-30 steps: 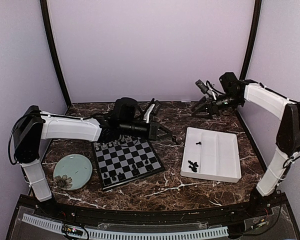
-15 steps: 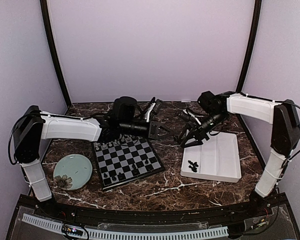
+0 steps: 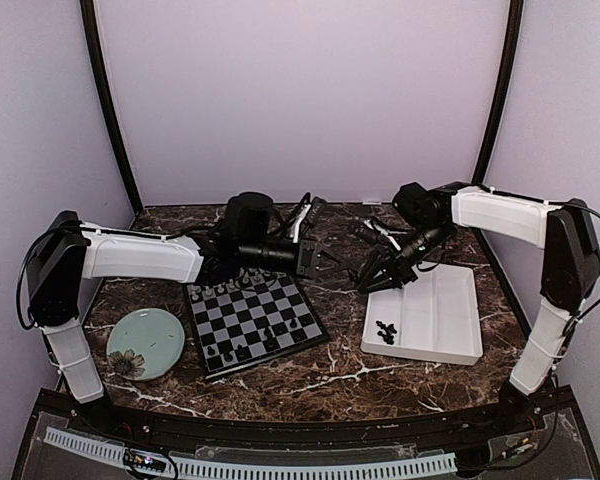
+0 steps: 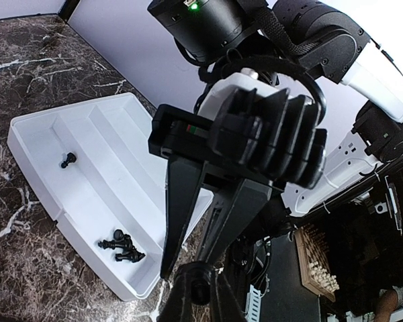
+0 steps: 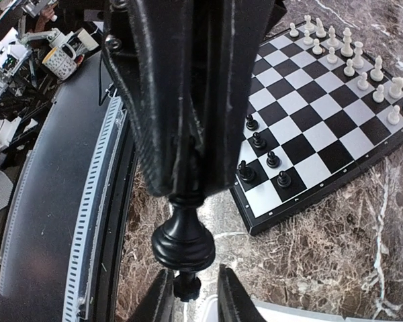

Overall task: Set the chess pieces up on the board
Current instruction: Pick up the rook from the chess pile.

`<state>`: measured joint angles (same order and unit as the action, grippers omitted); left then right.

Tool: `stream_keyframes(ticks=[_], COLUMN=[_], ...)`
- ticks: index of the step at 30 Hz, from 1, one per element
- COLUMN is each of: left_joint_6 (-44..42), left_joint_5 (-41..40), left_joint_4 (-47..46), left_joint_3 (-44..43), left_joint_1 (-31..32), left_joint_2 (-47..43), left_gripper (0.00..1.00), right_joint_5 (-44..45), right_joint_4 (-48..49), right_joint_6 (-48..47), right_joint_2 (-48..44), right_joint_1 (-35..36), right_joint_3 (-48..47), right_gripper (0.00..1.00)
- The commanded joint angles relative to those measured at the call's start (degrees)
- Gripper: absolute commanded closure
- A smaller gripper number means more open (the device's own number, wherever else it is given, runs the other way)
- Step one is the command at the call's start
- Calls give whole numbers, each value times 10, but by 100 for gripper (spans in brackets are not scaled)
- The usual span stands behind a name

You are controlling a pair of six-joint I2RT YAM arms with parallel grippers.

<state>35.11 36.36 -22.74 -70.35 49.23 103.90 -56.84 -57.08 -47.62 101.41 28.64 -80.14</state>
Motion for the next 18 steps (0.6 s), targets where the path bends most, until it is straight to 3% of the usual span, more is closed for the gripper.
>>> stream_keyframes(ticks=[1, 4, 13, 18], left_joint_6=[3, 3, -22, -103], left_joint_5=[3, -4, -59, -103], left_joint_4=[-28, -17, 30, 149], left_joint_3=[-10, -12, -12, 2], left_joint_1=[-1, -2, -1, 7], left_joint_2=[-4, -2, -29, -83], left_gripper=[100, 100, 100, 100], right_joint_5=[-17, -27, -8, 24], right_joint_4=[-24, -47, -44, 6], right_joint_6=[-18, -39, -43, -7], right_joint_2=[8, 15, 4, -8], right_joint_1=[7, 7, -2, -37], right_joint_3=[-22, -32, -1, 54], right_gripper=[88, 100, 100, 100])
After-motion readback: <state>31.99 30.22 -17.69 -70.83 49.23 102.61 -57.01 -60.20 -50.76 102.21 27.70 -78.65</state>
